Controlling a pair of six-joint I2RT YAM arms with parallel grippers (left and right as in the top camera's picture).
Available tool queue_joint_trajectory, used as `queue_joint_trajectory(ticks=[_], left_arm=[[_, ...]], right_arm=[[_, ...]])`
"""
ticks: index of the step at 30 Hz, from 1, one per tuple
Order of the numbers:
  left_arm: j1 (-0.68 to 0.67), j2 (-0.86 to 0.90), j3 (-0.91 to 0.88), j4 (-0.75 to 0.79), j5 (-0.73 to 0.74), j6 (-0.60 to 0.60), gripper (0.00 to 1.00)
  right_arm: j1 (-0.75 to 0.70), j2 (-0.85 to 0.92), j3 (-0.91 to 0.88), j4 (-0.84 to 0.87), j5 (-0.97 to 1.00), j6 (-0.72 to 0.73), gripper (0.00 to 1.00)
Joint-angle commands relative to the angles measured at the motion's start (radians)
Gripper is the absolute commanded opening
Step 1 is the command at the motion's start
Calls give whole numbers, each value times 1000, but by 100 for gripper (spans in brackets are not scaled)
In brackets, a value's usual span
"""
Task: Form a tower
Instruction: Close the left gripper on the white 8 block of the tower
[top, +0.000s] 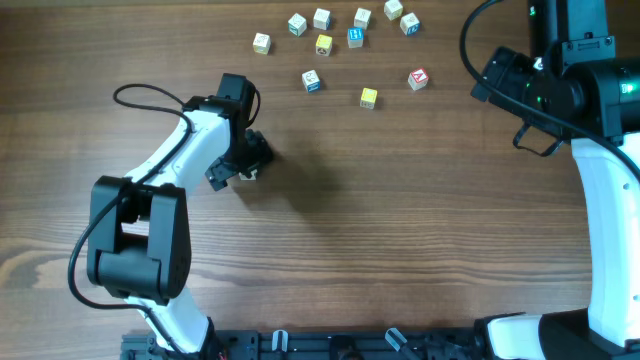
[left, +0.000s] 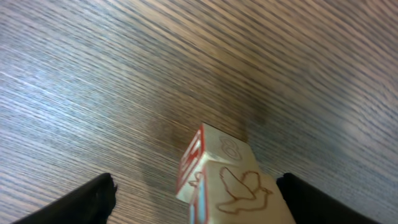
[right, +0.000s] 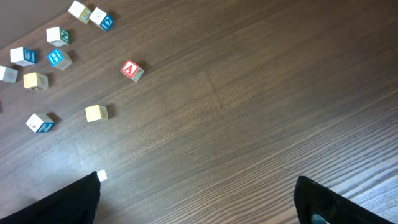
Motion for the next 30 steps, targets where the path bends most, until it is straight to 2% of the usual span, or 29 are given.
queue_joint_trajectory(ticks=[1,6,11,15,30], left_arm=[[15,16,-8,2,5,7,72],[14,16,-8,2,6,14,61],[14,16,-8,2,13,13,57],[14,16,-8,2,32,13,49],[14,16,-8,2,32,13,35]], right_arm=[[-5,11,-3,2,20,13,100],[-5,11,-3,3,20,12,100],[-5,11,-3,2,20,13,100],[-5,11,-3,2,20,12,100],[-5,11,-3,2,20,12,100]])
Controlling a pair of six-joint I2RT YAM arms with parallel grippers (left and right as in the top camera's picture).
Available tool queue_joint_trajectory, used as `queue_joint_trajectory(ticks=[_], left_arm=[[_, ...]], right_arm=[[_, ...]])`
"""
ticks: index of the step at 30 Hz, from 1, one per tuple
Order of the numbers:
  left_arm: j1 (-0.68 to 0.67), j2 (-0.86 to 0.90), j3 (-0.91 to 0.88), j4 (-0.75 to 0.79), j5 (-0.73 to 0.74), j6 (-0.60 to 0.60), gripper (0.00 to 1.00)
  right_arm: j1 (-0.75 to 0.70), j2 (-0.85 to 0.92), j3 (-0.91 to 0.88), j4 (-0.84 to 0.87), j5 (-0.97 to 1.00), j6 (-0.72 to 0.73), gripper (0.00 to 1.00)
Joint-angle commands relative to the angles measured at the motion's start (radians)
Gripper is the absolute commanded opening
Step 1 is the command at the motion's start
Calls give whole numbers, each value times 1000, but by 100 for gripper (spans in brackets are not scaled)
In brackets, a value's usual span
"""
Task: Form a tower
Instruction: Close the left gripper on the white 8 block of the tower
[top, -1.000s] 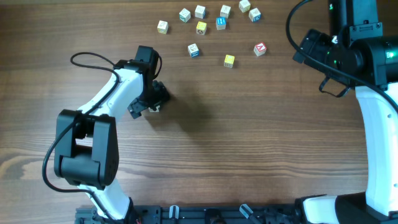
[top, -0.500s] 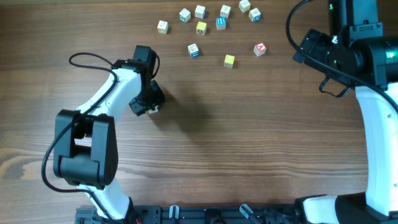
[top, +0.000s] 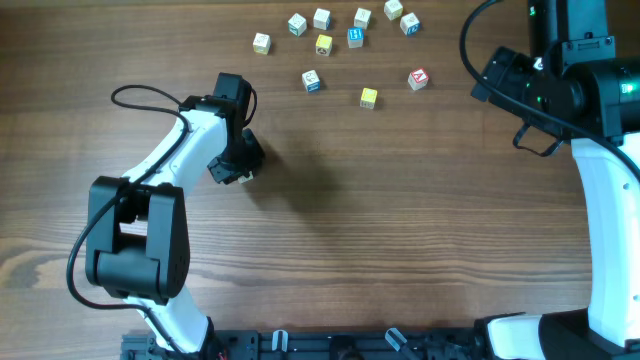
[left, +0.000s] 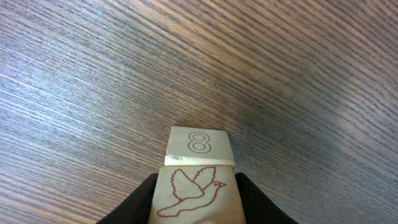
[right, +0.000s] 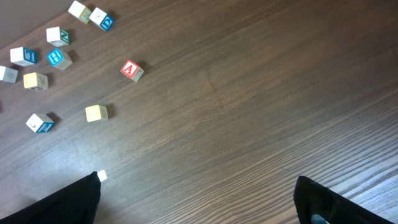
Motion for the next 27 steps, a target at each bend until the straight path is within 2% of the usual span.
queue_joint_trajectory(ticks=[1,5,6,8,10,12,14,16,18,27], left_arm=[[6,16,-8,2,8,5,34],[6,16,-8,2,8,5,38],[6,16,-8,2,8,5,42],[6,16,-8,2,8,5,59],[6,16,-8,2,8,5,71],[6,16,-8,2,8,5,75],[6,16,-8,2,8,5,73],[6,16,-8,2,8,5,55],[6,16,-8,2,8,5,49],[6,16,-8,2,8,5,40]], right_arm=[[-5,11,-3,3,20,13,100],[-5,11,-3,2,20,12,100],[-5,11,-3,2,20,12,100],[-5,11,-3,2,20,13,100],[-5,11,-3,2,20,12,100],[-5,11,-3,2,20,13,100],[-5,11,-3,3,20,13,100],[-5,11,-3,2,20,13,100],[-5,11,-3,2,20,13,100],[-5,11,-3,2,20,13,100]])
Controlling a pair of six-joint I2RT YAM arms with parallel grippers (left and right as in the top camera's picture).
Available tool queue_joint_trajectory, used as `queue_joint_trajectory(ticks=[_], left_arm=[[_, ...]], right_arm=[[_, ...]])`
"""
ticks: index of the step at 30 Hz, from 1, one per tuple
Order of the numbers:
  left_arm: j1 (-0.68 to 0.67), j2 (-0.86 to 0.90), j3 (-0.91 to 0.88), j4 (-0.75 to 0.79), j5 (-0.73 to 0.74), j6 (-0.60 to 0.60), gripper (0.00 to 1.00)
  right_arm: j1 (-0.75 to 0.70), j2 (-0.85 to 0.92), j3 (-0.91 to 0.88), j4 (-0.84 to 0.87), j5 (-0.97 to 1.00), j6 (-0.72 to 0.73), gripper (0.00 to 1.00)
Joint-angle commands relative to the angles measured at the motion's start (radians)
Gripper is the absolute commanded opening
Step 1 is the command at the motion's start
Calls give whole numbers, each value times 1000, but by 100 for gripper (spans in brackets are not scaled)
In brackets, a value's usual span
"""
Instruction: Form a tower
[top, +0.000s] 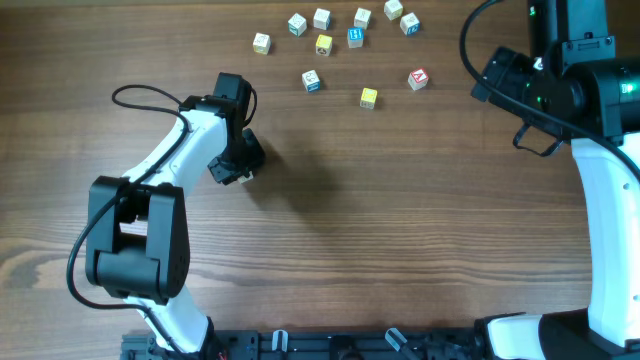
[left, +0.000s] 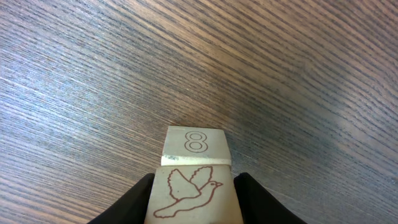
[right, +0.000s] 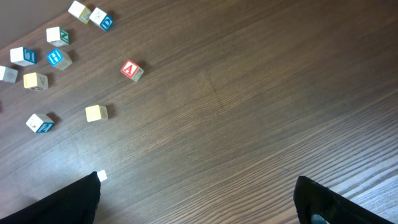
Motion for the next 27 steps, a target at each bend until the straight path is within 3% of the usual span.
queue_joint_trajectory(ticks=[1,17,23,27], left_arm=[[6,16,-8,0,2,-2,40],[6,16,-8,0,2,-2,31],[6,16,-8,0,2,-2,63],[6,16,-8,0,2,-2,71]], right_arm=[[-5,11,-3,3,20,12,100],[-5,11,-3,3,20,12,100],[-5,11,-3,3,20,12,100],[-5,11,-3,3,20,12,100]])
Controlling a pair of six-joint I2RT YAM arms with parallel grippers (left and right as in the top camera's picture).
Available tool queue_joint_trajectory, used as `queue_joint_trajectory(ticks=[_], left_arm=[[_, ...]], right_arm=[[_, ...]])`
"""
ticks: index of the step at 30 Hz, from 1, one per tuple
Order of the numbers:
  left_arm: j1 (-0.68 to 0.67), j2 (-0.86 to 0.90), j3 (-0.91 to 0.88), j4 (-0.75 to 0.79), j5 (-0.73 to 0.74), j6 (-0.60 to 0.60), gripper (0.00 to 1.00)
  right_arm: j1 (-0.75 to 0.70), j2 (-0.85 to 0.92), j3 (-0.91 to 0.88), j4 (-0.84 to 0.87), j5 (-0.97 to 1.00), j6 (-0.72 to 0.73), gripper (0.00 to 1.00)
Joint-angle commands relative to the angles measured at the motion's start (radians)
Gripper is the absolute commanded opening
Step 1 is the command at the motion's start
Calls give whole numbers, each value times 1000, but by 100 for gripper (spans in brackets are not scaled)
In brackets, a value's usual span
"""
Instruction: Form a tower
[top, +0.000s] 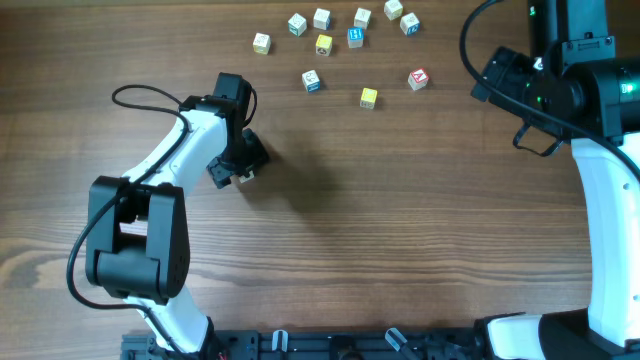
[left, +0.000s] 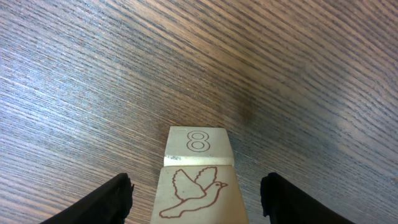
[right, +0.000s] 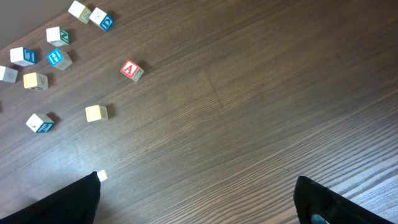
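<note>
In the left wrist view a pale block with a red bird outline (left: 198, 190) stands square between the fingers. A block marked 8 (left: 199, 142) touches its far edge. I cannot tell whether one rests on the other. My left gripper (left: 198, 199) is open, and its dark fingers (left: 112, 198) stand clear of the bird block on both sides. Overhead, the left gripper (top: 236, 163) is at the table's left middle, with a bit of pale block (top: 244, 177) showing under it. My right gripper (right: 196, 199) is open and holds nothing, high over the right side.
Several loose blocks lie scattered at the far middle of the wooden table (top: 400, 220), among them a red A block (top: 418, 79), a yellow block (top: 368, 97) and a blue one (top: 355, 37). The right arm (top: 545, 85) hangs over the far right corner.
The left gripper has opened and let go of the bird block. Both blocks stay where they were. The right arm has not moved.
The left gripper was open around two blocks that sat askew. Then it was shut on the bird block, now squared up with the 8 block, and it was still shut at the last earlier moment. It is now open, with the blocks aligned.
</note>
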Motion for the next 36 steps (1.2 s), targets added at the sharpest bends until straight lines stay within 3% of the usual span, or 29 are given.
queue_joint_trajectory(ticks=[1,4,8,15,25,31,36], left_arm=[[6,16,-8,0,1,1,74],[6,16,-8,0,2,0,91],[6,16,-8,11,1,-49,98],[50,16,-8,15,1,-165,100],[79,16,-8,14,2,-156,100],[79,16,-8,10,1,-156,73],[79,16,-8,10,1,-156,66]], right_arm=[[-5,11,-3,3,20,12,100],[-5,11,-3,3,20,12,100],[-5,11,-3,3,20,12,100],[-5,11,-3,3,20,12,100],[-5,11,-3,3,20,12,100],[-5,11,-3,3,20,12,100],[-5,11,-3,3,20,12,100]])
